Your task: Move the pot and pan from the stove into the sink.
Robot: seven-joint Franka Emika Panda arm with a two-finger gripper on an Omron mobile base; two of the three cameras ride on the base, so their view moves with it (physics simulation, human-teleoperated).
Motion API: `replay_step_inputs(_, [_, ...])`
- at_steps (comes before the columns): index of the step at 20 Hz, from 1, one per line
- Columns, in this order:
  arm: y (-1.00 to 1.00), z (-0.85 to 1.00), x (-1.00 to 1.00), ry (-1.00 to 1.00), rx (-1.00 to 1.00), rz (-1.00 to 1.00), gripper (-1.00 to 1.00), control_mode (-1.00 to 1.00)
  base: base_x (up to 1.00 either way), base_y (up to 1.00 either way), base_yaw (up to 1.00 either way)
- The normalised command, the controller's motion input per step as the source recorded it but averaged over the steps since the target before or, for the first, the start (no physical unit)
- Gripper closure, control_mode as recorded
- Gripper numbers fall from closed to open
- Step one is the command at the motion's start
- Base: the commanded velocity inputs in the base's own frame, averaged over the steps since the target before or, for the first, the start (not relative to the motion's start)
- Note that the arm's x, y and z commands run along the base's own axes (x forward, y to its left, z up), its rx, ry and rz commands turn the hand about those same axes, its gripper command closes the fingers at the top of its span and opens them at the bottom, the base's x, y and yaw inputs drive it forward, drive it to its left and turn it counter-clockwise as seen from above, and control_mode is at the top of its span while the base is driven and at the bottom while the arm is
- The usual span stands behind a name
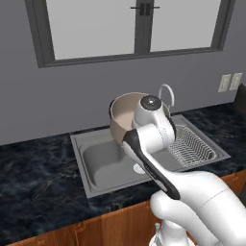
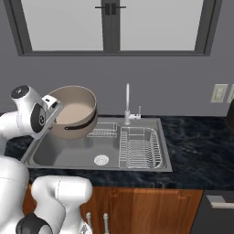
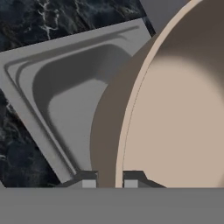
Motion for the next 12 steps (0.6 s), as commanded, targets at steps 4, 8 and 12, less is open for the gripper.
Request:
replay_step_inputs(4, [0.04,-0.08,0.34,-0.02,0.0,0.0,1.0,-1.0,0.0,0.0,0.0])
replay_step_inputs(8, [0.03,-0.16,0.31,-0.01,0.01,0.0,1.0,-1.0,0.0,0.0,0.0])
replay_step_inputs(12, [0.12,-0.18,0.29,0.0,0.01,0.0,1.0,-1.0,0.0,0.0,0.0])
